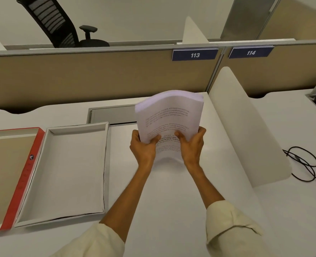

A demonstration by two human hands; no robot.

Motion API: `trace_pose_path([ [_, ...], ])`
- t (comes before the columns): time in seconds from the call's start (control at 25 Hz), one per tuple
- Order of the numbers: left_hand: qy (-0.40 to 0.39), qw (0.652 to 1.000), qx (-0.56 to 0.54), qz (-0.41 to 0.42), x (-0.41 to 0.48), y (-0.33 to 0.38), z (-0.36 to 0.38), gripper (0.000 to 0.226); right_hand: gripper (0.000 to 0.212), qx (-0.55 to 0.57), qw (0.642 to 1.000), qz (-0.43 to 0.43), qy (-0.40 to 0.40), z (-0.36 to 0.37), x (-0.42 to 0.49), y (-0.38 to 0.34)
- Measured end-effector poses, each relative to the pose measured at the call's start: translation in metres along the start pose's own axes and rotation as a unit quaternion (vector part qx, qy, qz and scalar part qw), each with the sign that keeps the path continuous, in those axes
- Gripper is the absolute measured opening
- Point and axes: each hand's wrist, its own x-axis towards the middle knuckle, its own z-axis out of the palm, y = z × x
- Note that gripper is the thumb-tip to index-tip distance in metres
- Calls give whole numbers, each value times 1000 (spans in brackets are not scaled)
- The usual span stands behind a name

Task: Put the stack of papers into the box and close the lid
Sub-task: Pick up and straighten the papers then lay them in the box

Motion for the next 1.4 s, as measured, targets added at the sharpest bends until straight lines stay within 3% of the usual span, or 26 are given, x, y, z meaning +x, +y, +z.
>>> trace_pose_path([
  [0.48, -6, 999, -19, 31, -16, -22, -5, 52, 55, 51, 999, 9, -8, -14, -23, 22],
  [1.0, -100, 994, -9, 30, 6, -29, -17, 68, 87, 25, 999, 21, -19, -19, -20, 30],
  [1.4, -73, 997, 15, -15, 5, -27, -13, 62, 73, 17, 999, 41, 20, -4, -21, 18],
])
